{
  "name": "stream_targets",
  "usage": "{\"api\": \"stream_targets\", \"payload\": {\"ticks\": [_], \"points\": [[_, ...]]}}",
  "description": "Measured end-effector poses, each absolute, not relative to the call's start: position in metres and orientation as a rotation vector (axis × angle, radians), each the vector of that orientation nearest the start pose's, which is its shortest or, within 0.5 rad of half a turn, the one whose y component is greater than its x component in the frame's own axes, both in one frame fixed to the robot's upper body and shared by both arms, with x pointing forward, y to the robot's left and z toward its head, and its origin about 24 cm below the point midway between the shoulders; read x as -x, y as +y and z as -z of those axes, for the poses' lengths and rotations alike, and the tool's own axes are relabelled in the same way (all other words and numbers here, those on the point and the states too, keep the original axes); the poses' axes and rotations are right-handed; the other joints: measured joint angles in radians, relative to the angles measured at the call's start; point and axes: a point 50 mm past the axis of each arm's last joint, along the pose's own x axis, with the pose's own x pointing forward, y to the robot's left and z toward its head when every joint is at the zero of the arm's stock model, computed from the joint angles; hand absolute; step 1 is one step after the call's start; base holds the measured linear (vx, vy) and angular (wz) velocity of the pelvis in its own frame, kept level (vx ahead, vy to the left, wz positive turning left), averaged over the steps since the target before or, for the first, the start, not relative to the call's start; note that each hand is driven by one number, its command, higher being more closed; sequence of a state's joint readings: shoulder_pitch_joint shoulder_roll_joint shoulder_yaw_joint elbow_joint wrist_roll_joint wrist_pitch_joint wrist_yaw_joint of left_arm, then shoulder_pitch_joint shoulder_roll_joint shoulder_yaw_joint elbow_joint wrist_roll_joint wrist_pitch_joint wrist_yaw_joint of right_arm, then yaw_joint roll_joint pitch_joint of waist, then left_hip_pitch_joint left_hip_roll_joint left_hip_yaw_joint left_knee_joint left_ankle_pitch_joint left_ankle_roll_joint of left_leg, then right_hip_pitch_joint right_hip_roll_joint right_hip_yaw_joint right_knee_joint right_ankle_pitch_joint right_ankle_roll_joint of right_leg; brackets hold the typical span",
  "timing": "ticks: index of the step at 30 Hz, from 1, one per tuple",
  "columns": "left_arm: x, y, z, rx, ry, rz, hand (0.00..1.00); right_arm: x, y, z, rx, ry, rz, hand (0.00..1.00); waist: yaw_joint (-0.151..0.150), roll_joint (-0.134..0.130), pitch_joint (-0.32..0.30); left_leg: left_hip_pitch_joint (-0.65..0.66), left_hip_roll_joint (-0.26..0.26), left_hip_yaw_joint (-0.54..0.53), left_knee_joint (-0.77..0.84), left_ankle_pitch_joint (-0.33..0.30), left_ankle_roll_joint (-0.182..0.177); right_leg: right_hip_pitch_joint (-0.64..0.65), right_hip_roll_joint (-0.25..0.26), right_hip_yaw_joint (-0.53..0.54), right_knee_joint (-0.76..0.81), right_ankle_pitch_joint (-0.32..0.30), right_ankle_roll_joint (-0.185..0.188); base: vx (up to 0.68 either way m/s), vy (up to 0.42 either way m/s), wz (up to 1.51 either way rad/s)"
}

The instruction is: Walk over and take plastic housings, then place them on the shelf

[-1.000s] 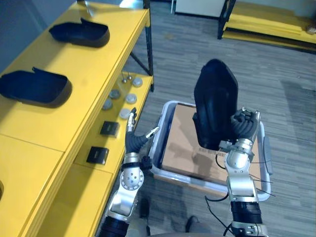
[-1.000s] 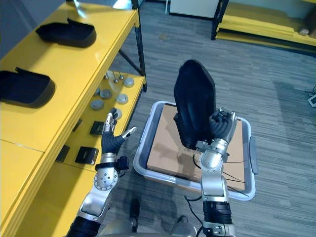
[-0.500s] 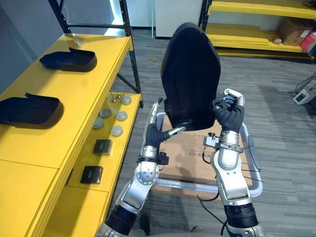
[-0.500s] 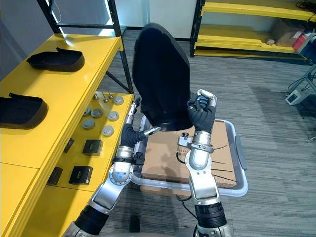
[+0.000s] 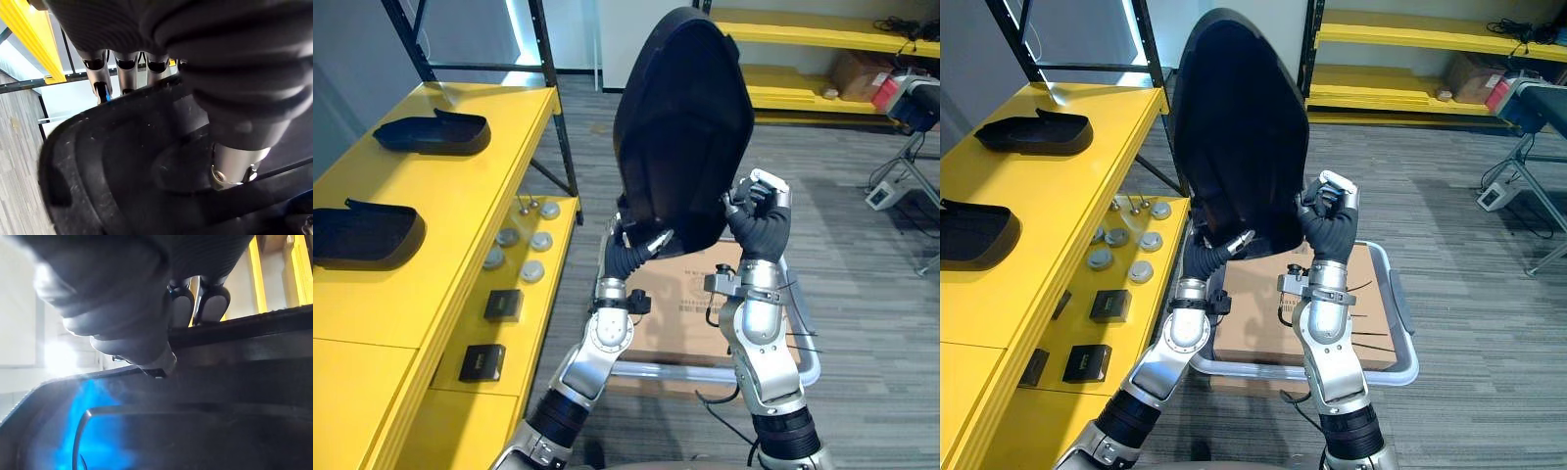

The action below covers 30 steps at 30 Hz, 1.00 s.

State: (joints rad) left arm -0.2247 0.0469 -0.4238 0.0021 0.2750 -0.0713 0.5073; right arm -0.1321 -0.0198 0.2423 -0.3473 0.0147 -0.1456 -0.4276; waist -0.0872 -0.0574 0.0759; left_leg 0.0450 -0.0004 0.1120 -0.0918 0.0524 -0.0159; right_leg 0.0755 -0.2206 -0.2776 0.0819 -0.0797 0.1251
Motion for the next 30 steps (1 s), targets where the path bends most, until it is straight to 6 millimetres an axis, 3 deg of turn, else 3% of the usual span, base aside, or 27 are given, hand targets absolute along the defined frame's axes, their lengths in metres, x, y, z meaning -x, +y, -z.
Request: {"api": "stream_targets", "payload": {"ticks": [9, 14, 18, 21, 25, 27, 29, 30], "points": [[-0.269, 0.064, -0.101, -0.221, -0.374, -0.010, 1.00, -0.244, -0.116, -0.153, -0.067, -0.570, 0.036, 0.00, -0.009, 0.001, -0.004, 0.001, 0.000, -0.003, 0.000, 0.002, 0.003, 0.003, 0.000, -0.001, 0.000, 0.001, -0.001, 0.00, 0.000, 0.00], [-0.270, 0.069, -0.104, -0.206, -0.372, 0.005, 1.00, -0.246, -0.135, -0.155, 0.045, -0.591, 0.018, 0.00, -0.010, 0.001, -0.004, 0.003, 0.000, -0.006, -0.001, 0.005, 0.003, 0.006, 0.000, -0.004, 0.000, 0.001, -0.001, 0.00, 0.000, 0.00], [-0.263, 0.073, -0.102, -0.189, -0.376, 0.010, 1.00, -0.241, -0.157, -0.173, 0.078, -0.687, 0.075, 0.00, -0.012, 0.006, -0.007, 0.003, 0.000, -0.006, -0.001, 0.005, 0.003, 0.006, 0.001, -0.003, 0.000, 0.004, -0.003, 0.00, 0.000, 0.00], [-0.259, 0.084, -0.091, -0.195, -0.330, -0.016, 1.00, -0.226, -0.200, -0.199, 0.054, -0.841, 0.267, 0.00, -0.015, 0.012, -0.013, 0.003, 0.001, -0.006, -0.001, 0.005, 0.003, 0.006, 0.002, -0.004, 0.000, 0.010, -0.010, 0.00, 0.000, 0.00], [-0.253, 0.109, -0.080, -0.198, -0.276, -0.114, 1.00, -0.206, -0.255, -0.207, 0.026, -0.915, 0.544, 0.00, -0.038, 0.011, -0.013, 0.000, 0.000, -0.009, -0.001, 0.006, 0.004, 0.004, 0.002, -0.006, -0.003, 0.011, -0.010, 0.00, 0.000, 0.00], [-0.250, 0.119, -0.078, -0.199, -0.265, -0.154, 1.00, -0.196, -0.280, -0.195, 0.019, -0.878, 0.671, 0.00, -0.041, 0.011, -0.014, -0.005, 0.000, -0.008, -0.002, 0.006, 0.004, -0.001, 0.002, -0.007, -0.007, 0.011, -0.010, 0.00, 0.000, 0.00], [-0.247, 0.126, -0.077, -0.200, -0.260, -0.181, 1.00, -0.189, -0.306, -0.170, 0.024, -0.754, 0.796, 0.00, -0.045, 0.012, -0.016, -0.015, 0.000, -0.008, -0.001, 0.007, 0.003, -0.012, 0.003, -0.009, -0.013, 0.012, -0.008, 0.00, 0.000, 0.00], [-0.243, 0.131, -0.077, -0.201, -0.258, -0.199, 1.00, -0.186, -0.320, -0.145, 0.027, -0.632, 0.861, 0.00, -0.056, 0.013, -0.017, -0.019, 0.000, -0.008, -0.001, 0.007, 0.003, -0.012, 0.004, -0.009, -0.015, 0.013, -0.006, 0.00, 0.000, 0.00]]}}
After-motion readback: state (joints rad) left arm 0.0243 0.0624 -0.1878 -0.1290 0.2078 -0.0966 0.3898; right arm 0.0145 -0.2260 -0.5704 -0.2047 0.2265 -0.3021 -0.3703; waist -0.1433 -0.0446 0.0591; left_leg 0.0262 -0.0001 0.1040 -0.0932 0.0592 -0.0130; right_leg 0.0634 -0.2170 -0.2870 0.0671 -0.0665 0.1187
